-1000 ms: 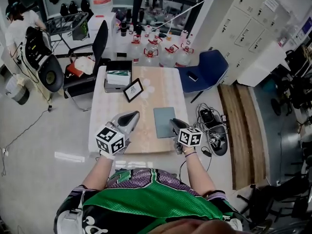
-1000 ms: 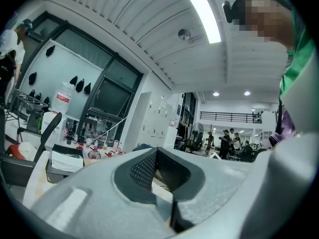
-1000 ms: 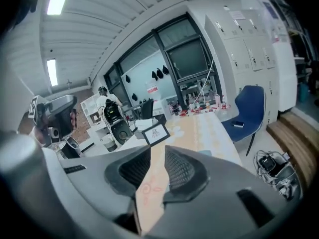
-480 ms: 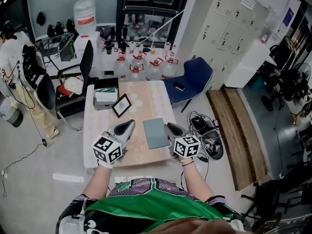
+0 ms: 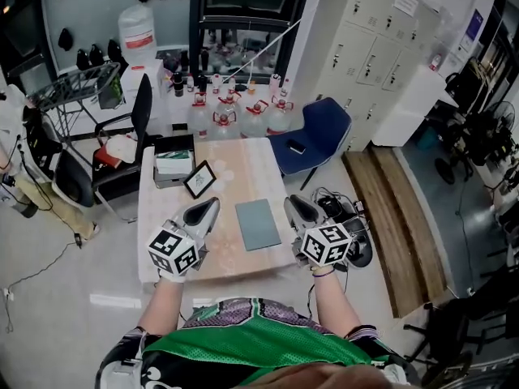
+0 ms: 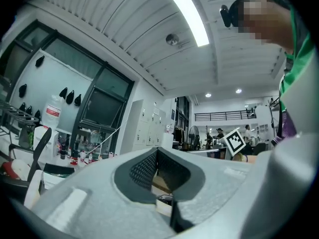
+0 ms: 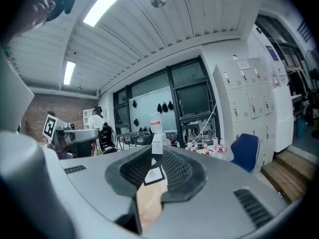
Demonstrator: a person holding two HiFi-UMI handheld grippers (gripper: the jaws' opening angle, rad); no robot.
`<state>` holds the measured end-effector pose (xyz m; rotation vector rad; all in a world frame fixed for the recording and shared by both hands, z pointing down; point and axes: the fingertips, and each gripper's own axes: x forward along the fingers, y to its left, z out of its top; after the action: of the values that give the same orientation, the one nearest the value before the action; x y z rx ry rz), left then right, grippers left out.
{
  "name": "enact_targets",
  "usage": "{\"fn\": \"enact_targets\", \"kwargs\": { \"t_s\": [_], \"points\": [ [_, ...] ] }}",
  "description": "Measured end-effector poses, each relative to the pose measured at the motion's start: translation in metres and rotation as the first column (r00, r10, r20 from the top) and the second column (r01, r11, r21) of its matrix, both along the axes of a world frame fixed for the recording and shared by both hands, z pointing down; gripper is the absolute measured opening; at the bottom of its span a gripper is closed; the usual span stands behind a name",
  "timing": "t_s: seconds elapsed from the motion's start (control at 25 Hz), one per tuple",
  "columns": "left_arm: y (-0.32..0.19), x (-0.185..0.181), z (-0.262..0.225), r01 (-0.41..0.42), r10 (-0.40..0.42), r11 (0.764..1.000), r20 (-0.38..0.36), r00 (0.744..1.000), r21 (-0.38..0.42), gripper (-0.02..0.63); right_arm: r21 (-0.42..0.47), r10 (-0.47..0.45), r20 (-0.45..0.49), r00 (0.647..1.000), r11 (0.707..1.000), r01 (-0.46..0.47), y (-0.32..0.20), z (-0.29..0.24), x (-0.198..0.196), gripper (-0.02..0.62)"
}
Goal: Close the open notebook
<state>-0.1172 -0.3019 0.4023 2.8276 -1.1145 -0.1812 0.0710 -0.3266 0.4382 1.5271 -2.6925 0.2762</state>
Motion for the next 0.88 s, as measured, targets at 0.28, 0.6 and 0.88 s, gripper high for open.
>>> {"fn": "enact_targets", "kwargs": {
  "t_s": [0.28, 0.6, 0.88],
  "points": [
    [0.000, -0.004, -0.004, 0.058, -0.066, 0.996, 0.108, 0.992, 0.073, 0.015, 0.088, 0.022, -0.069, 0.997, 0.996, -0.016, -0.006, -0.026, 0.012, 0.064],
    [-0.003, -0.027, -0.017, 0.153, -0.157, 0.985, 0.043, 0.987, 0.075, 0.015, 0.187, 0.057, 0.021, 0.998, 0.981, -0.060, -0.009, -0.060, 0.014, 0.026],
    [-0.001, -0.031, -0.021, 0.190, -0.193, 0.978, 0.030, 0.981, 0.083, 0.015, 0.204, 0.038, 0.027, 0.999, 0.978, -0.043, -0.009, -0.067, 0.004, 0.003]
  ]
}}
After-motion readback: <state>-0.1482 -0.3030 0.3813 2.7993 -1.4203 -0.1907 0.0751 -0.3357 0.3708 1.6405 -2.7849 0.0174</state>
